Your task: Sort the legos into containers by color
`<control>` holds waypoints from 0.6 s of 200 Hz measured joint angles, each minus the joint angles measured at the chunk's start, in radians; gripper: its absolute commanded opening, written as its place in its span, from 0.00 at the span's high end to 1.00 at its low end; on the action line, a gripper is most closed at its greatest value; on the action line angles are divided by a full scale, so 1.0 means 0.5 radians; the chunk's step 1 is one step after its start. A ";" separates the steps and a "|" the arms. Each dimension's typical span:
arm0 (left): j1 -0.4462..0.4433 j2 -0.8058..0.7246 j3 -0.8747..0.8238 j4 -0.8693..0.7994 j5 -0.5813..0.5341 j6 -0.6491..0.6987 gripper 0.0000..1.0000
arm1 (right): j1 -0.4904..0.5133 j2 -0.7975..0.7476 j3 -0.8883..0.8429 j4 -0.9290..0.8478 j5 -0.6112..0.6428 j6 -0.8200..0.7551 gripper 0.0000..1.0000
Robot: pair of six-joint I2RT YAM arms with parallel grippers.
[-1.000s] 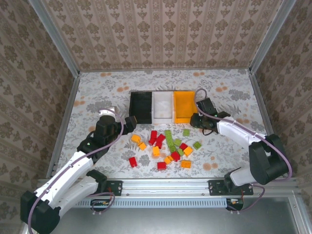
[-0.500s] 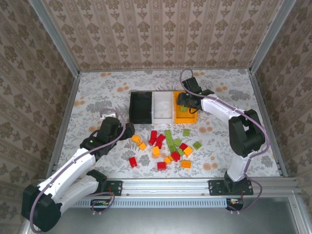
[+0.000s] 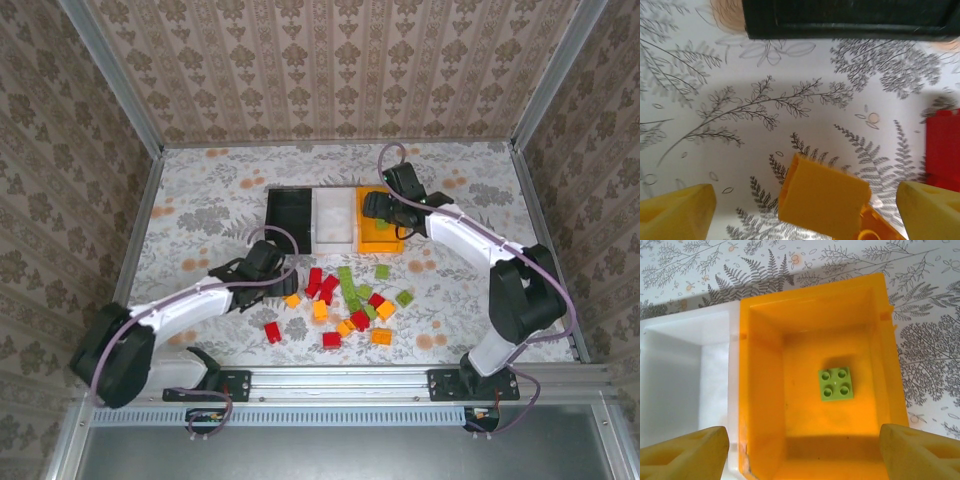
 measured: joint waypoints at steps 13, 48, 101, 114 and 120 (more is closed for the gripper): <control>-0.001 0.106 0.011 0.034 -0.005 0.007 0.17 | 0.000 -0.042 -0.052 0.013 -0.001 0.006 0.20; -0.018 0.232 0.019 0.092 -0.026 0.014 0.29 | 0.000 -0.145 -0.151 0.024 0.002 0.013 0.20; -0.050 0.234 0.019 0.150 -0.038 0.009 0.54 | 0.003 -0.229 -0.174 0.027 0.005 0.021 0.20; -0.051 0.233 0.019 0.157 -0.041 0.011 0.58 | 0.003 -0.241 -0.195 0.031 0.009 0.028 0.20; -0.051 0.228 0.019 0.156 -0.046 0.010 0.59 | 0.003 -0.247 -0.207 0.031 0.009 0.031 0.20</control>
